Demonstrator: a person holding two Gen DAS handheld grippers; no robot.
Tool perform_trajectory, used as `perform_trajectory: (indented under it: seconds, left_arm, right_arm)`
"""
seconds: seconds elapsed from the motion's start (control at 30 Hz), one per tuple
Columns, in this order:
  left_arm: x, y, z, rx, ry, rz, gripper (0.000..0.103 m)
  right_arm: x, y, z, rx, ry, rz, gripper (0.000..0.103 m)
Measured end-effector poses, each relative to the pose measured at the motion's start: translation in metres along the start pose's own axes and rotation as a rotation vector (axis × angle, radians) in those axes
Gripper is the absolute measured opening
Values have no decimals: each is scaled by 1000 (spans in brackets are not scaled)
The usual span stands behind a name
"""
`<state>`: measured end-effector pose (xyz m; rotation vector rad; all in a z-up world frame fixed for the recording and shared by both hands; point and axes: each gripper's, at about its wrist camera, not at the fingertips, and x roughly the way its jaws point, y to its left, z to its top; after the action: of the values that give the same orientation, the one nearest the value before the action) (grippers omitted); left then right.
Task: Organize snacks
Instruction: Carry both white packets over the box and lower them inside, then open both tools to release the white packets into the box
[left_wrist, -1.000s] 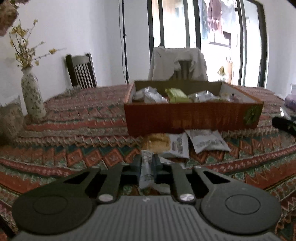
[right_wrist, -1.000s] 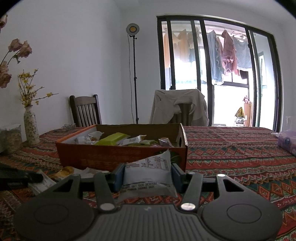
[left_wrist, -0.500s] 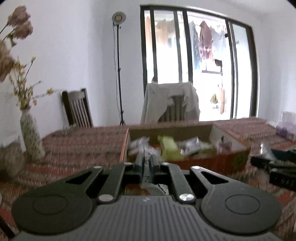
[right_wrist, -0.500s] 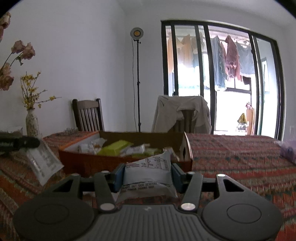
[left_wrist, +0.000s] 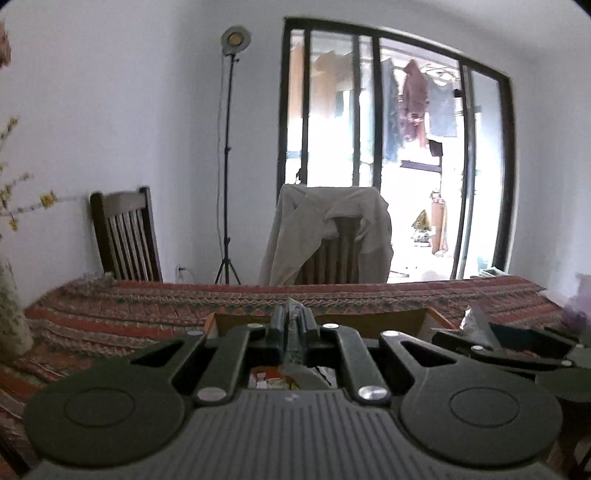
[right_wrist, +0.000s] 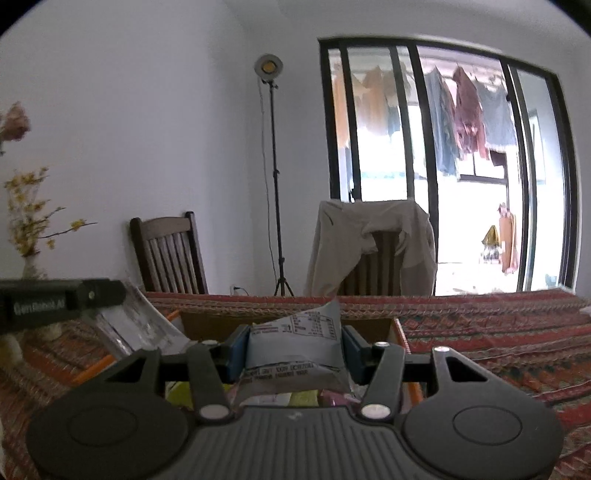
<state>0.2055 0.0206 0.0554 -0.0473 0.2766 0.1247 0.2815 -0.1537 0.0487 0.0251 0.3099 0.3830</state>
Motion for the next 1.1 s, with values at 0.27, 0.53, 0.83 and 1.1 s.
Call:
perform_trajectory:
  seconds: [0.27,0.53,0.83,1.1]
  left_arm:
    - [56,23,-30,-70,90,5,10]
    - [53,34,-39,-110,77,41,89]
    - [45,30,-42,-100,24,81,103]
    - [44,30,-40,-100,32,73,103]
  right_arm:
    - [35,-11,-21,30,77,-1,53]
    - [30,-6,-30,-21,83,-44,103]
    - [25,-6,-30,-18,79,-67,103]
    - [22,-5,-29,-23,81,-83,103]
